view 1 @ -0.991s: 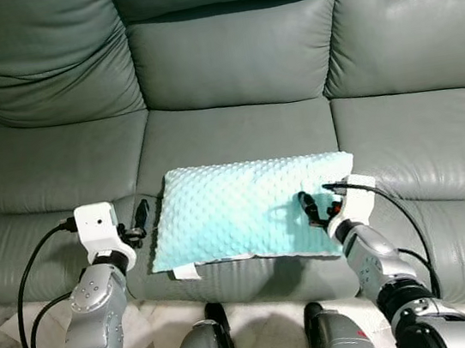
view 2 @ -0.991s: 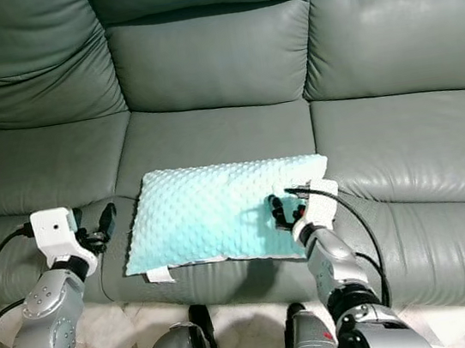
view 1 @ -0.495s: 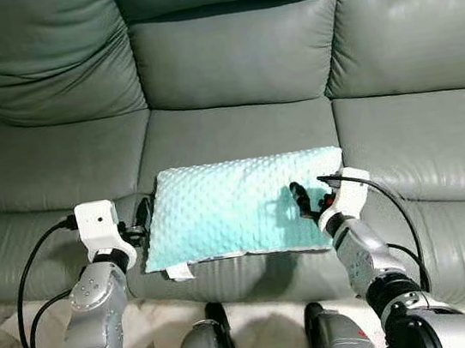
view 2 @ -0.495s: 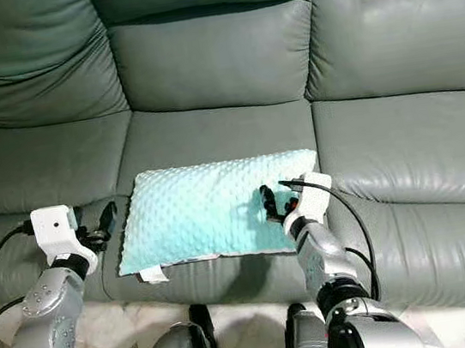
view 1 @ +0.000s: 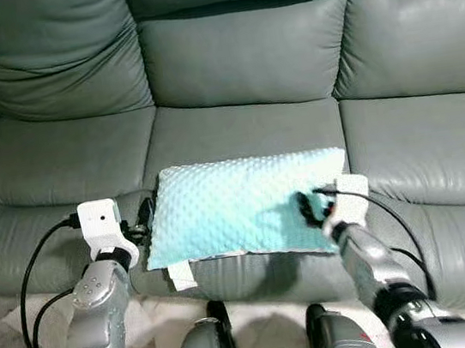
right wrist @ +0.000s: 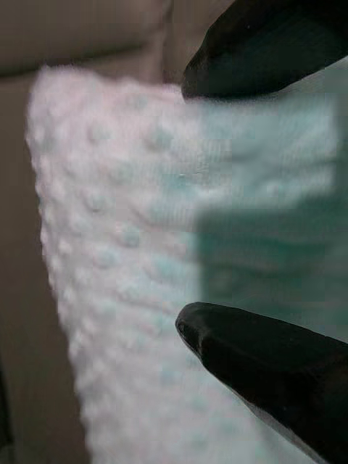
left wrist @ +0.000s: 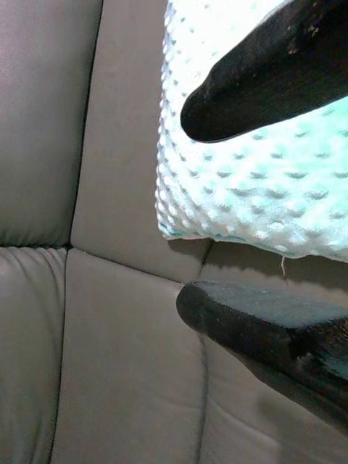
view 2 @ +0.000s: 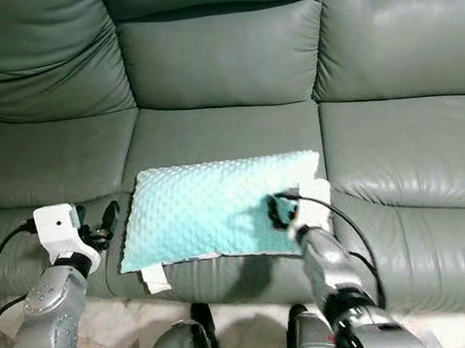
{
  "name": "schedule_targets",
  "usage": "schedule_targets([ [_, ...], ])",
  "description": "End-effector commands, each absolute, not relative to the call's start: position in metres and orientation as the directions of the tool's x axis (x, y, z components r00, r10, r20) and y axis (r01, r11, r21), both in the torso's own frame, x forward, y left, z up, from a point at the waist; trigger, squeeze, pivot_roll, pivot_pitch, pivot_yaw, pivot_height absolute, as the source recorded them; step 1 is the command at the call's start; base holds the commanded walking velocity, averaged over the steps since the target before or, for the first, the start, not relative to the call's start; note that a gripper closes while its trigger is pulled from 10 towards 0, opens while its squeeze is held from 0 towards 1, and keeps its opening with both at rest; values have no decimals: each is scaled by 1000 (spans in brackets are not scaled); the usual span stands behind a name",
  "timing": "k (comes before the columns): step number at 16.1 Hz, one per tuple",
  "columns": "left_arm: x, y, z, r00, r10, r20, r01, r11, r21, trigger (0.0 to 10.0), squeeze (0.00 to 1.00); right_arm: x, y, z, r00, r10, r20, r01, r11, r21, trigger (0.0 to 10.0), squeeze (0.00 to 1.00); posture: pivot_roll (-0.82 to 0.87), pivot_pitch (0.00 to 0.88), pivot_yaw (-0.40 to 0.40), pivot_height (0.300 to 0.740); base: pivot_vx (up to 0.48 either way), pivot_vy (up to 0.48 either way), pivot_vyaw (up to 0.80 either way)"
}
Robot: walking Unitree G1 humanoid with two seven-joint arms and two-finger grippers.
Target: Move the pillow to the sofa
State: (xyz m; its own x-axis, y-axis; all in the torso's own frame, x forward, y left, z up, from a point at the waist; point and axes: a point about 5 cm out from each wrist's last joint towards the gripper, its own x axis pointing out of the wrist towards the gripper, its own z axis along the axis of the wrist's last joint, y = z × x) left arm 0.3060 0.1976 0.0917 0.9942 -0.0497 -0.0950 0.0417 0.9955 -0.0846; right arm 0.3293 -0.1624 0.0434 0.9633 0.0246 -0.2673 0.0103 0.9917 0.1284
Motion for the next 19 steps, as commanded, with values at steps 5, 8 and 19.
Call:
schedule_targets([
  [5, 313, 185, 78, 988, -74, -139, 61, 994, -95, 10000, 0, 315, -174, 36, 958, -58, -280, 43, 997, -61, 10000, 0, -66, 210, 87, 740, 0, 0, 0],
  [8, 308, 182, 60, 977, -98, -189, 83, 993, -83, 10000, 0, 309, -163, 35, 964, -26, -264, -10, 991, -132, 10000, 0, -81, 114, 84, 740, 0, 0, 0],
  [19, 245, 241, -30, 796, 128, -592, -104, 992, 74, 10000, 0, 253, -202, -31, 832, -84, -548, -63, 968, -244, 10000, 0, -113, 0, 49, 740, 0, 0, 0],
])
